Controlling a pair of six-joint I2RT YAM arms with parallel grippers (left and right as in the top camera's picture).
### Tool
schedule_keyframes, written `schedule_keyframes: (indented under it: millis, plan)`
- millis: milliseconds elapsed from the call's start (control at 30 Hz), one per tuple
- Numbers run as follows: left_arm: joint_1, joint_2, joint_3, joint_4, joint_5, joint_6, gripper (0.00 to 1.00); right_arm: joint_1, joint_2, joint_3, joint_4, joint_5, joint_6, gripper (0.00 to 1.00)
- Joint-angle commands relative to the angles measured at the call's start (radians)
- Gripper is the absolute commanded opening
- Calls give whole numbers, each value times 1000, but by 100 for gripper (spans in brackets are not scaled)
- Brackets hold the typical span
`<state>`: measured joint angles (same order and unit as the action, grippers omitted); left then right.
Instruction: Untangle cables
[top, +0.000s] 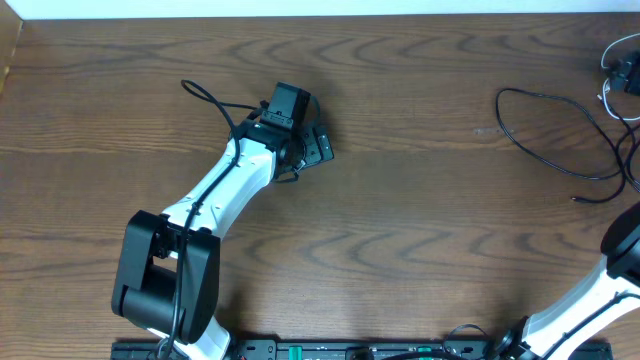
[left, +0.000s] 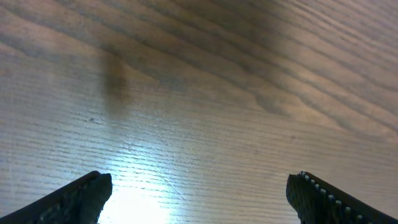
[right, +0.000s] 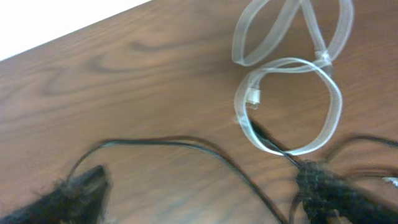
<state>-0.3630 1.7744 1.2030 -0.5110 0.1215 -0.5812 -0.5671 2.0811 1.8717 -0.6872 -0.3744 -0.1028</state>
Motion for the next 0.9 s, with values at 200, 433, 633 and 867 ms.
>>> schedule_keyframes:
  millis: [200, 433, 633, 867]
  plan:
    - [0, -89, 48, 72, -4, 391, 95, 139, -338, 12, -146, -292, -46, 99]
    - [0, -284, 48, 75, -234, 409, 95, 299, -467, 12, -316, -272, -56, 99]
    - [0, -317, 47, 41, -311, 409, 95, 373, -505, 12, -452, -253, -55, 99]
    - [0, -317, 47, 40, -310, 409, 95, 378, -526, 12, -540, -253, 69, 99]
